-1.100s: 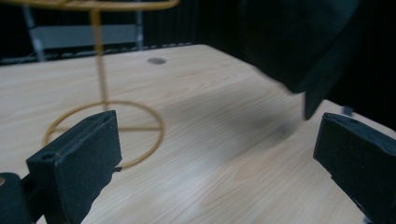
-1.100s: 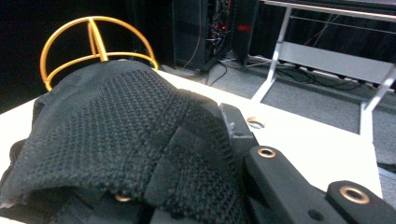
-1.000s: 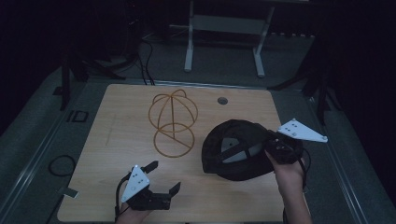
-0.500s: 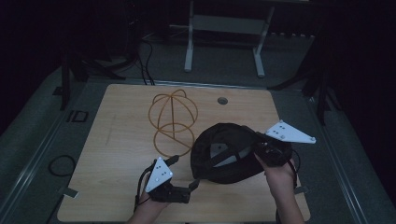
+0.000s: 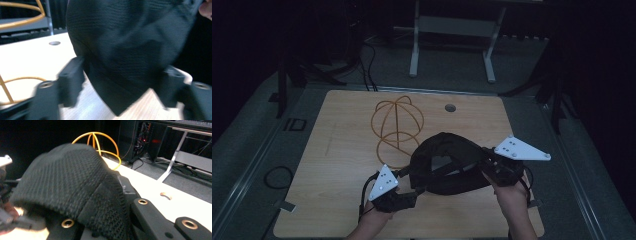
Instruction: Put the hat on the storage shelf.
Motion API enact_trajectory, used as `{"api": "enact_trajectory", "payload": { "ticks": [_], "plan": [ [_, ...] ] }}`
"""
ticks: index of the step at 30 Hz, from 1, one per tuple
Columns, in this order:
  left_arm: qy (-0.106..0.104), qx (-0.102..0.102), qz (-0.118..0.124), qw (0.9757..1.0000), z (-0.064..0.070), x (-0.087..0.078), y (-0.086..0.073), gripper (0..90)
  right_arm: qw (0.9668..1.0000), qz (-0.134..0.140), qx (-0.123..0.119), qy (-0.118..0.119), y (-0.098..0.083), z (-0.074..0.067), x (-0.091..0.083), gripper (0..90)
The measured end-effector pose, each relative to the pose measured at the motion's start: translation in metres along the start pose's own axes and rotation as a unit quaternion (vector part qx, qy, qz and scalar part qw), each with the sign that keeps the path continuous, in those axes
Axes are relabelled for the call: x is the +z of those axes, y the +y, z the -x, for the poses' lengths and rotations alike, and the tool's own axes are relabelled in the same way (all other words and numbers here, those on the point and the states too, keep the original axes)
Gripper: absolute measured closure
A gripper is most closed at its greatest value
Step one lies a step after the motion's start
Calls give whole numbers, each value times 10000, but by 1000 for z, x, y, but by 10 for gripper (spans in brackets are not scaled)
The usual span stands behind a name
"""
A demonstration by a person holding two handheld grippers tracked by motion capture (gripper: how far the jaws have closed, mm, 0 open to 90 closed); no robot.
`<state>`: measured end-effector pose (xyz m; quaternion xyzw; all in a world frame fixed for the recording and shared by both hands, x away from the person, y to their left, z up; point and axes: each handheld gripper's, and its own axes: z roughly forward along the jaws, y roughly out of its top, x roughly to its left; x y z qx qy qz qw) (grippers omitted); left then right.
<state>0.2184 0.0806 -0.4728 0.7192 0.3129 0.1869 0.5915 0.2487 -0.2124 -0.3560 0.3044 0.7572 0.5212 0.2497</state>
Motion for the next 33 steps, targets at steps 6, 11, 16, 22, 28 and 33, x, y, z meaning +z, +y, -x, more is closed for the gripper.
{"api": "enact_trajectory", "payload": {
  "ticks": [6,11,16,22,28,33],
  "plan": [
    [139,-147,104,9997,-5,-3,6,577,10000,-33,-54,51,-5,-4,-1,889],
    [287,-217,111,9993,-8,-4,10,770,9999,-88,-101,105,-10,-9,0,889],
    [487,-109,117,9987,-8,-5,15,862,9998,-108,-57,168,-16,-15,1,888],
    [651,7,186,9977,-9,-7,29,873,9998,-48,109,128,-30,-16,-4,885],
    [615,203,200,9977,-2,-6,38,874,9994,27,295,174,-44,-12,-13,863],
    [591,320,251,9974,2,-6,50,875,9987,79,379,321,-54,-10,-22,797]
  ]
}}
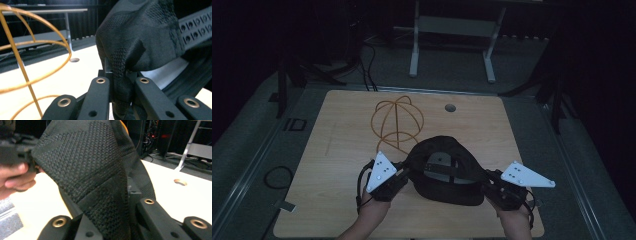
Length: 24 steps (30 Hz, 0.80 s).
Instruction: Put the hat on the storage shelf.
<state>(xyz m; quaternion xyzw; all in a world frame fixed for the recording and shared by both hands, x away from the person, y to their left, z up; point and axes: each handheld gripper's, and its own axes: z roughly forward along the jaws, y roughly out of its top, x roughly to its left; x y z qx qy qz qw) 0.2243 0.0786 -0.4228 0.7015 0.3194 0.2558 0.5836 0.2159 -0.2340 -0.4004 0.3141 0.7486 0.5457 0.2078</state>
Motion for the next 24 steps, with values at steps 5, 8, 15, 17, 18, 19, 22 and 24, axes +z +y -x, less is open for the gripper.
{"api": "enact_trajectory", "payload": {
  "ticks": [5,8,15,17,18,19,22,24],
  "plan": [
    [-85,148,73,9998,7,2,14,875,10000,-39,11,60,-8,2,-9,679],
    [-131,205,106,9996,11,3,21,876,9998,-118,19,155,-11,2,-15,542],
    [-252,419,186,9986,17,4,31,876,9981,-427,-102,433,-21,1,-30,413],
    [-222,500,171,9984,19,4,32,875,9972,-458,-146,565,-24,1,-34,403],
    [-232,487,172,9984,19,3,32,875,9969,-501,-163,591,-25,1,-37,380],
    [-235,448,205,9985,17,3,33,875,9965,-514,-178,628,-25,1,-39,368],
    [-365,385,372,9979,12,-2,34,875,9953,-495,-194,803,-28,1,-49,357],
    [-434,445,444,9971,10,-6,35,875,9950,-432,-222,869,-28,5,-57,359]
  ]
}}
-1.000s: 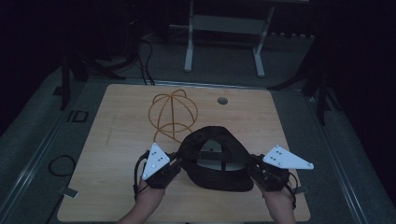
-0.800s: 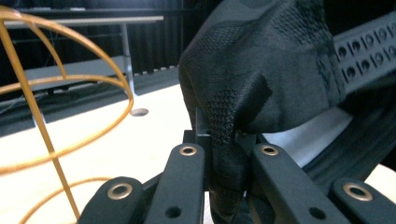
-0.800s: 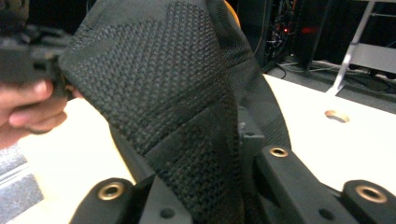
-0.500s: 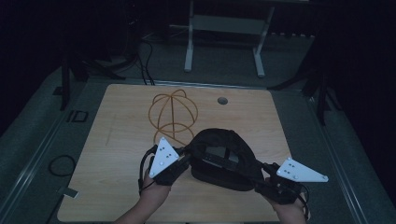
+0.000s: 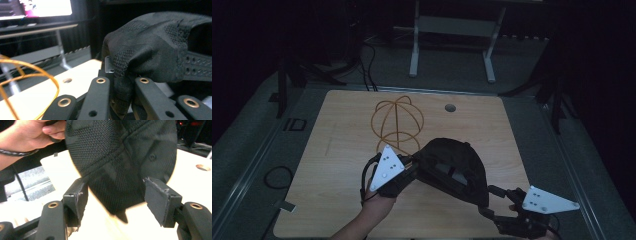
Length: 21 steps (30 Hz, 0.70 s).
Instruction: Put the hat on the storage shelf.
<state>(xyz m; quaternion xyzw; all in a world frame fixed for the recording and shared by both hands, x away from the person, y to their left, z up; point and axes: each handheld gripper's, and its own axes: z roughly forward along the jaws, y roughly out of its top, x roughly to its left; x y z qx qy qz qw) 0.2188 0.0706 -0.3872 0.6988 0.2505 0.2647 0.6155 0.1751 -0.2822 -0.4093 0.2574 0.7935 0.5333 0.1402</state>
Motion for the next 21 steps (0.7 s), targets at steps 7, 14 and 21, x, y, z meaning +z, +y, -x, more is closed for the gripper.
{"api": "enact_trajectory", "payload": {
  "ticks": [7,14,21],
  "plan": [
    [-559,220,160,9981,-12,-13,5,874,9985,385,-346,-163,12,10,-25,428],
    [-1277,358,86,9911,-21,-16,3,873,9951,447,-883,15,37,11,-7,449],
    [-1814,377,-42,9827,-19,-11,-5,873,9898,384,-1314,383,61,3,23,438]
  ]
}}
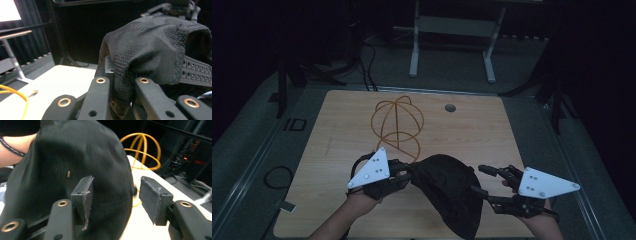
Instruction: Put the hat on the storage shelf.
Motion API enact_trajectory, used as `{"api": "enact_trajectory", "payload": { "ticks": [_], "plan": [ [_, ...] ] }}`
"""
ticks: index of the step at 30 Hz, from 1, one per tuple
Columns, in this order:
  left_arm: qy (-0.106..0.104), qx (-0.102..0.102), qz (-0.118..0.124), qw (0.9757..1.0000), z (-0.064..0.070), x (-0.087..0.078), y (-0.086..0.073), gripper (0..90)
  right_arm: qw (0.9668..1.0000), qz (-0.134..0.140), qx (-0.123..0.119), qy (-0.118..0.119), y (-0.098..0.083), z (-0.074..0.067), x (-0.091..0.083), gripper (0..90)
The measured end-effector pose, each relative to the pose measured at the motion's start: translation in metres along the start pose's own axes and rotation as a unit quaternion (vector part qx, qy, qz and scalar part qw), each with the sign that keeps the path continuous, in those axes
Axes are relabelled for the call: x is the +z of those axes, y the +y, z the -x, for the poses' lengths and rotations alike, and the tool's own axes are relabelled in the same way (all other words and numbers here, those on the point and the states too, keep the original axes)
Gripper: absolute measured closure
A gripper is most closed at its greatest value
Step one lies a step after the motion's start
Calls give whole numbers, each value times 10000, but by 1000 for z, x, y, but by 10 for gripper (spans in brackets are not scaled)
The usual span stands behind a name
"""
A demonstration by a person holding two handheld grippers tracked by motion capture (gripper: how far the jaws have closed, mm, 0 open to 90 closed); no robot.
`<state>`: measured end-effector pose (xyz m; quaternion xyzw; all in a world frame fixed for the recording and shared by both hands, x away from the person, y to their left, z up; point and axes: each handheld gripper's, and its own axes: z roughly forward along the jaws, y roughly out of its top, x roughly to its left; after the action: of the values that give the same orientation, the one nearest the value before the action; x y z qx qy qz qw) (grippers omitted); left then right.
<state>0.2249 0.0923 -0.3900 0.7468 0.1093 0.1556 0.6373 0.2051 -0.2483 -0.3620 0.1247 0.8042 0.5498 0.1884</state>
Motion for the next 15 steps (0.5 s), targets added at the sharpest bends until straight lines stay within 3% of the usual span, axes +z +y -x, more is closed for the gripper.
{"api": "enact_trajectory", "payload": {
  "ticks": [4,5,9,10,12,15],
  "plan": [
    [-77,-96,40,9999,-2,1,-1,873,9995,-25,-197,232,5,-1,9,449],
    [-55,-109,44,9999,-3,0,0,873,9990,3,-272,351,7,-3,13,518],
    [-34,-129,52,9999,-3,1,1,872,9984,-39,-394,413,8,-7,17,701],
    [-32,-129,45,9999,-3,1,1,873,9982,-102,-412,420,8,-8,18,796],
    [21,-138,8,9999,-3,3,1,872,9981,-189,-445,387,7,-10,20,858],
    [99,-186,-92,9997,-6,4,0,870,9983,-195,-404,359,7,-11,21,873]
  ]
}}
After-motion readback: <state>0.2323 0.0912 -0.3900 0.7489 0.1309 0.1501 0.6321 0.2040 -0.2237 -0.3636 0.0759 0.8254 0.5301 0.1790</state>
